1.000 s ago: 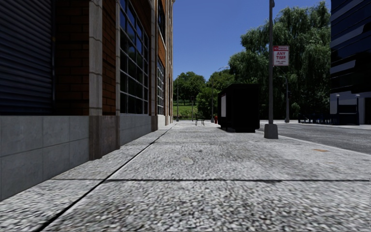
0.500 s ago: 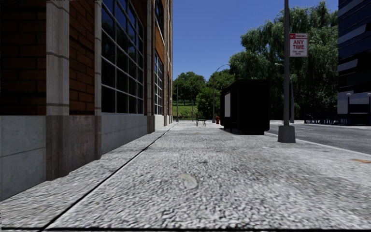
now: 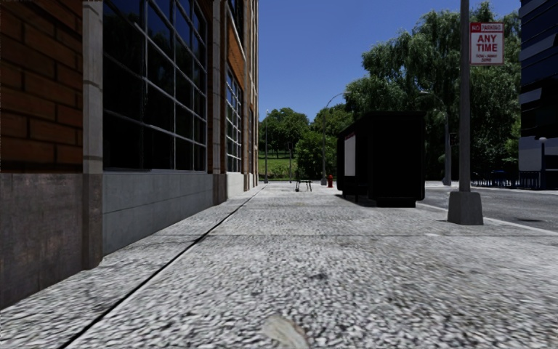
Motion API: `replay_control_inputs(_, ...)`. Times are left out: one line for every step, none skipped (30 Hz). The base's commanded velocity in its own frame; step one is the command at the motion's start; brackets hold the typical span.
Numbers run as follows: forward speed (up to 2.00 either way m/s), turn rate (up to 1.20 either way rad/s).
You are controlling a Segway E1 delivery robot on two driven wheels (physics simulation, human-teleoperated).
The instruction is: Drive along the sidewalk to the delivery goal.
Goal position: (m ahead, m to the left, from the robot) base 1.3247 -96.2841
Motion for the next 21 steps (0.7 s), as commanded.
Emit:
replay_control_inputs(2.00, 0.00)
replay_control_inputs(2.00, 0.00)
replay_control_inputs(2.00, 0.00)
replay_control_inputs(2.00, 0.00)
replay_control_inputs(2.00, 0.00)
replay_control_inputs(2.00, 0.00)
replay_control_inputs(2.00, 0.00)
replay_control_inputs(2.00, 0.00)
replay_control_inputs(2.00, 0.00)
replay_control_inputs(2.00, 0.00)
replay_control_inputs(2.00, 0.00)
replay_control_inputs(2.00, 0.00)
replay_control_inputs(2.00, 0.00)
replay_control_inputs(2.00, 0.00)
replay_control_inputs(2.00, 0.00)
replay_control_inputs(2.00, 0.00)
replay_control_inputs(2.00, 0.00)
replay_control_inputs(2.00, 0.00)
replay_control_inputs(2.00, 0.00)
replay_control_inputs(2.00, 0.00)
replay_control_inputs(2.00, 0.00)
